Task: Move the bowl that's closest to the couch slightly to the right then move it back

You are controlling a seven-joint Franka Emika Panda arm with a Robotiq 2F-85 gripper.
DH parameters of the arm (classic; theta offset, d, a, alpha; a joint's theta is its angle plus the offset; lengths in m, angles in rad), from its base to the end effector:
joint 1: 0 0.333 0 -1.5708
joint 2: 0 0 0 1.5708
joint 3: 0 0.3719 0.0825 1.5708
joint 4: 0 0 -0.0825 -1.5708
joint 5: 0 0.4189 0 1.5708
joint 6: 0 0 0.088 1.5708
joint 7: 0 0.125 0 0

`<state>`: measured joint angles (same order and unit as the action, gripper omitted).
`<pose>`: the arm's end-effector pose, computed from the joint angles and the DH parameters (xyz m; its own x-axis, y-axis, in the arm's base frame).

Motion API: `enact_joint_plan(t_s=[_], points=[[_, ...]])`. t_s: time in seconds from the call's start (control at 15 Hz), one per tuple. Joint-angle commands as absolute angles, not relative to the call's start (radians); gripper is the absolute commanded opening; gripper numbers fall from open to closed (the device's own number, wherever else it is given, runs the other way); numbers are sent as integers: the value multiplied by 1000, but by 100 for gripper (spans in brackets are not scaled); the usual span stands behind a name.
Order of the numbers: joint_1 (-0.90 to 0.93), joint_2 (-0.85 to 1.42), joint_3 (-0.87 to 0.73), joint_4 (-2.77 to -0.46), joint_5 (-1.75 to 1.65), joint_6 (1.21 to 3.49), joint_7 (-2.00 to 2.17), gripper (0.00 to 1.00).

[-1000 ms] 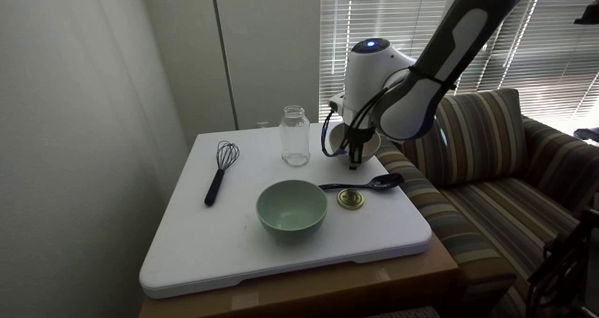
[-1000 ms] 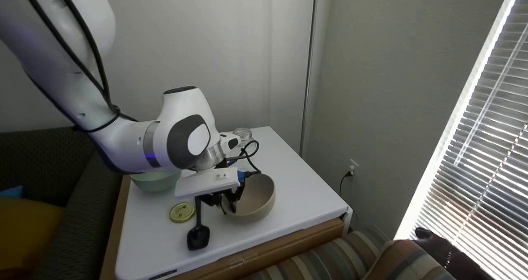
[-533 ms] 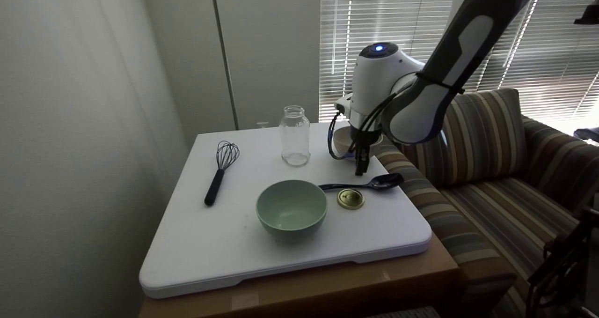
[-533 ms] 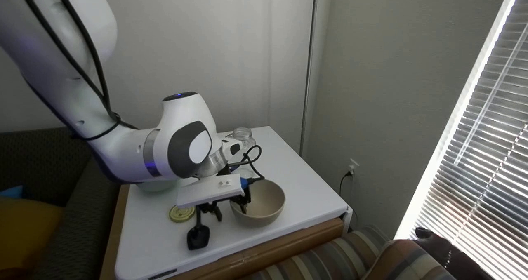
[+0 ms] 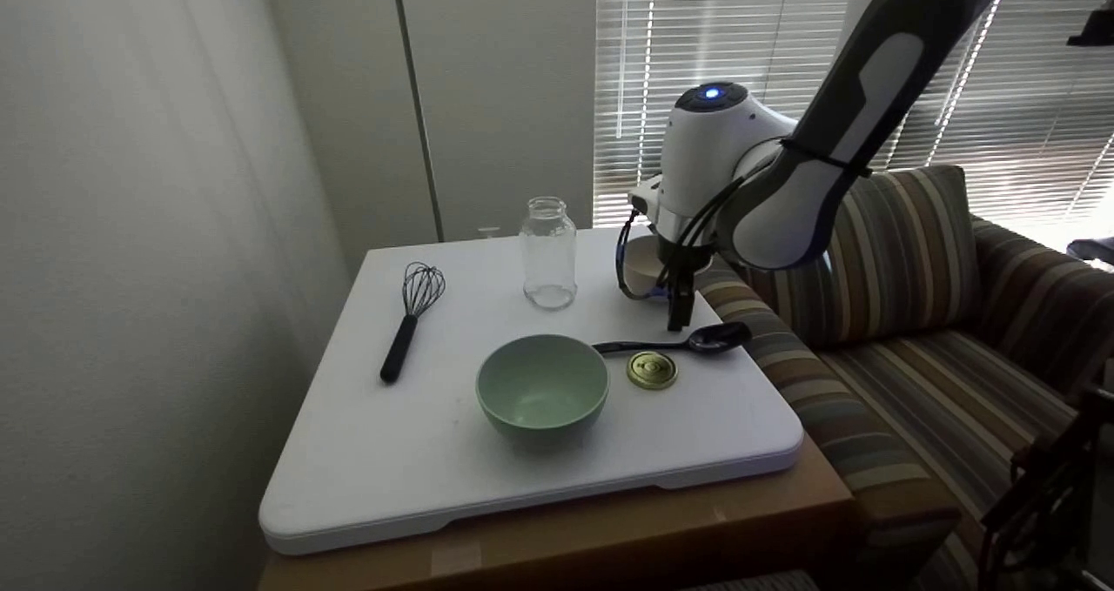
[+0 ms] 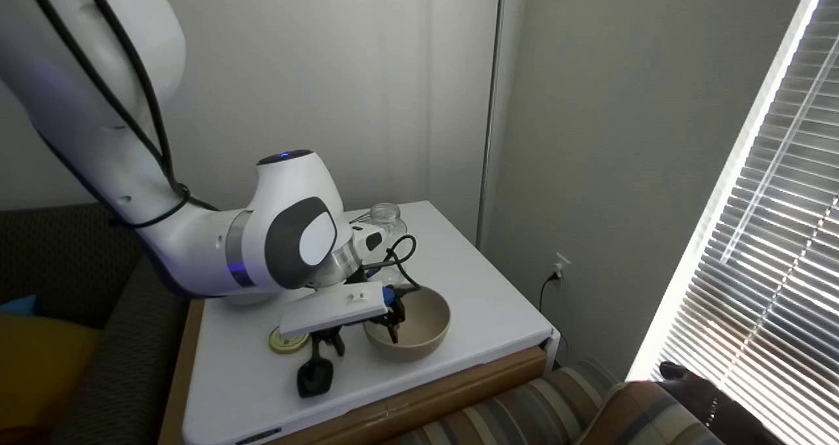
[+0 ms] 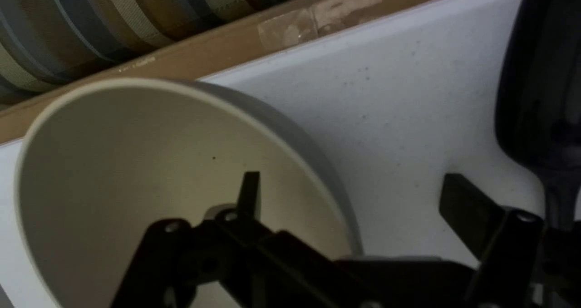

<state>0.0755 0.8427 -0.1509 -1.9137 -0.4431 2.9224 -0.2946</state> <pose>0.6698 -0.0232 0.0536 0.7610 0.6487 0.0068 0.6217 -0.7324 0.2776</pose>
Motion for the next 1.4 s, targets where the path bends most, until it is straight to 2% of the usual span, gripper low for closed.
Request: enact_joint_plan(t_s=[0.0, 0.53, 0.8, 0.87, 1.33], points=[[97, 785, -171, -1967, -475, 2952, -301, 100], [218, 591, -301, -2038, -574, 2929, -258, 100], [175, 474, -254, -2087, -615, 2929, -294, 100], [180, 547, -259, -2020, -613, 2932, -258, 100], [177, 539, -250, -2026, -614, 2928, -256, 100]])
